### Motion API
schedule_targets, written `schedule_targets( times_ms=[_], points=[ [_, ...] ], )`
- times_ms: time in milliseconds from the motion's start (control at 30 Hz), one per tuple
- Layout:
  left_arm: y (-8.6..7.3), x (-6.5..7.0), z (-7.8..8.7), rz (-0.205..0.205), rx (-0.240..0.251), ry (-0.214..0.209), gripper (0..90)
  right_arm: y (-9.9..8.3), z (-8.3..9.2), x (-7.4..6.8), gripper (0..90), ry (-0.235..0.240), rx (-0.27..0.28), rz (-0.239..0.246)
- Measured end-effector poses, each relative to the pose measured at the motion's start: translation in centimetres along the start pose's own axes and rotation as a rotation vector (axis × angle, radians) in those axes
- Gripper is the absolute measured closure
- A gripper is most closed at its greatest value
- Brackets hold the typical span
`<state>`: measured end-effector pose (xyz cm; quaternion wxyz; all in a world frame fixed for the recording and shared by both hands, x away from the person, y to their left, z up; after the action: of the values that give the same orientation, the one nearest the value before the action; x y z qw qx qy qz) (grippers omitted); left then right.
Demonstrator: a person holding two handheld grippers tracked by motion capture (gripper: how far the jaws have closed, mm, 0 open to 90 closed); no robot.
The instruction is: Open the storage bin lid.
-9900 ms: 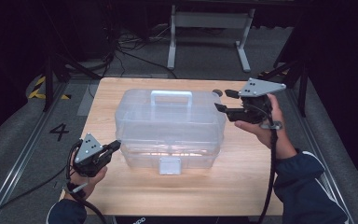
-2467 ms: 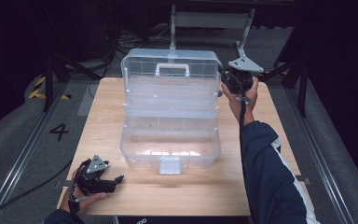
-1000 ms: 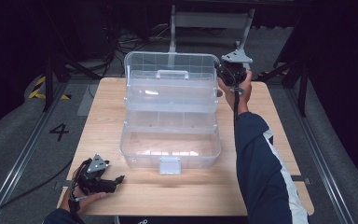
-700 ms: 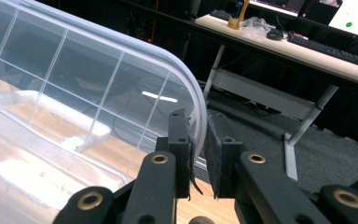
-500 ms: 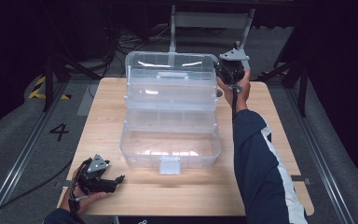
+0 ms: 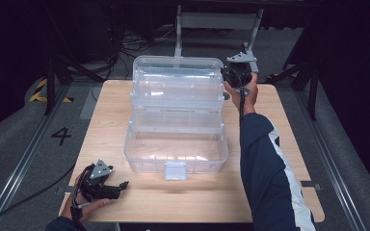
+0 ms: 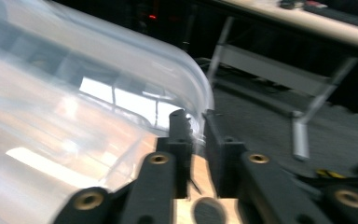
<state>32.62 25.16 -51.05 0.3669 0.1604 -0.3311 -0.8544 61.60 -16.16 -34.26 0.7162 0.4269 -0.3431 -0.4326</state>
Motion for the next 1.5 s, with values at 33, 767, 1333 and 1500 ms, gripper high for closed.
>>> schedule_targets(
  times_ms=[33, 767, 1333, 1500],
  points=[
    [0.0, 0.0, 0.0, -0.005, 0.000, -0.002, 16.4, 0.0, 0.0, -0.1, 82.0, 0.007, 0.003, -0.002],
    [0.0, 0.0, 0.0, -0.009, 0.003, -0.003, 16.2, -0.3, 0.1, -0.9, 83.2, 0.029, -0.022, 0.043],
    [0.0, 0.0, 0.0, -0.012, 0.003, -0.001, 16.2, 0.1, 1.9, -1.1, 82.7, 0.042, -0.010, 0.091],
    [0.0, 0.0, -0.1, -0.010, 0.006, 0.000, 16.2, 0.2, 2.5, -1.2, 82.6, 0.049, -0.012, 0.110]
  ],
)
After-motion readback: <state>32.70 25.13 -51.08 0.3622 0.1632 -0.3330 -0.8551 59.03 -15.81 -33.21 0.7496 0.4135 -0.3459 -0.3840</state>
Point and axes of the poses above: each handheld gripper's, and its own axes: z roughly backward along the jaws, y roughly out of its top, x roughly to its right, the point moved 4 cm from there along -z, roughly forward along the jaws, and after that the axes turned 3 degrees about -z, right-handed, at the moved point
